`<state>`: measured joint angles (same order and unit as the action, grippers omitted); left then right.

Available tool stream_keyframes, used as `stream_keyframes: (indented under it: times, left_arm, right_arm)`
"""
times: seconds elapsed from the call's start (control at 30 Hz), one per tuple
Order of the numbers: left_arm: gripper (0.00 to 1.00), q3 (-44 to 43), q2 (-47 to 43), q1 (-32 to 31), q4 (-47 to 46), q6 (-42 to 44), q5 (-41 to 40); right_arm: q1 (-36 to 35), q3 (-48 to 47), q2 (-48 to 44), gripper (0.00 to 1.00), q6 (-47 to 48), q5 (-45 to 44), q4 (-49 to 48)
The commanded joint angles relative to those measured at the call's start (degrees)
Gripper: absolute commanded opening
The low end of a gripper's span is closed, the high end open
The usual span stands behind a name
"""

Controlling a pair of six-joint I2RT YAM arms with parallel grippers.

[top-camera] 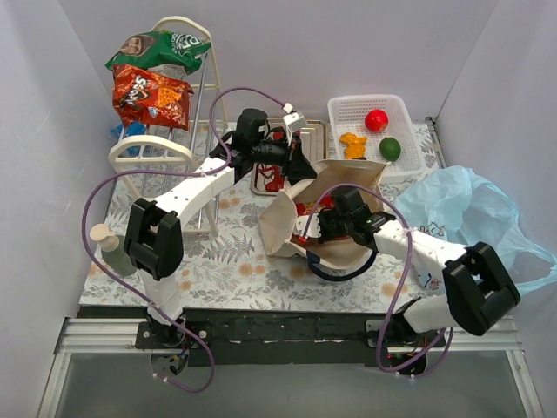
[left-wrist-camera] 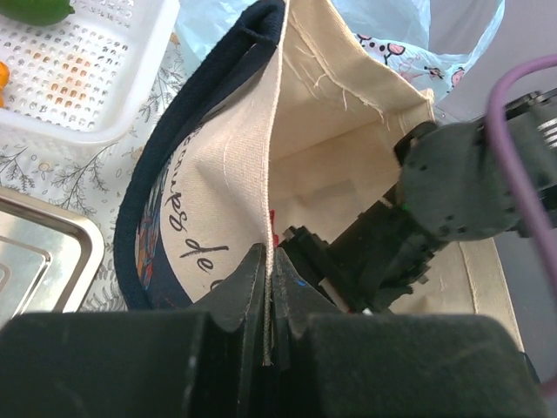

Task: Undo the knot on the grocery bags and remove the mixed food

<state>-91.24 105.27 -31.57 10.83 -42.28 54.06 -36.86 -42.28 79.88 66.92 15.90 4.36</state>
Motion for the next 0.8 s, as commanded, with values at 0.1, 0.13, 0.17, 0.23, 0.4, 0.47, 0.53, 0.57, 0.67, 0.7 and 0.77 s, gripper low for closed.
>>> stream_keyframes:
  times: [0.1,0.13,0.17,0.23,0.4,0.47,0.53,0.57,0.67,0.7,0.77]
  left_arm:
    - [0.0,-1.66,-0.42,-0.6,-5.91,-1.66,2.54]
    - [0.0,-2.44,-0.07,-0.6,-5.91,-1.66,2.36]
    - [0.0,-2.8,0.11,-0.6,-6.08,-1.75,2.28]
    - [0.0,-3.59,0.98,-0.6,-6.26,-1.75,1.92]
    - [0.12,-6.66,2.22,-0.6,-7.93,-4.38,1.66]
    - [0.44,-8.77,2.39,-0.6,-8.37,-6.67,1.48]
    - [0.6,-13.5,1.87,-0.6,-8.63,-8.94,-0.88]
    - [0.66,-15.35,1.17,-0.51,-9.15,-9.74,-2.19]
    - [0.98,-25.19,0.64,0.28,-8.29,-10.19,-7.03]
    - [0.98,-30.96,0.63,0.54,-7.67,-9.41,-8.43]
    - [0.98,-34.86,0.2,1.6,-7.14,-7.04,-14.32]
  right_arm:
    - [0.12,-5.52,-14.12,0.01,-5.04,1.58,15.49]
    - [0.12,-6.31,-15.87,0.01,-5.3,1.85,17.07]
    - [0.12,-7.97,-18.68,0.01,-5.65,2.11,21.17]
    - [0.12,-10.53,-20.98,0.01,-5.74,2.82,25.5]
    - [0.21,-21.14,-25.64,0.01,-10.05,1.76,32.8]
    - [0.3,-25.02,-25.47,0.01,-10.84,1.24,33.69]
    - [0.3,-30.91,-24.16,0.01,-11.89,0.01,35.1]
    - [0.3,-32.67,-23.54,0.01,-12.16,-0.34,35.54]
    - [0.3,-39.0,-21.44,0.01,-12.33,-0.69,35.55]
    - [0.39,-40.06,-20.82,0.01,-12.51,-1.22,35.11]
    - [0.39,-42.88,-18.97,0.01,-13.12,-1.83,32.74]
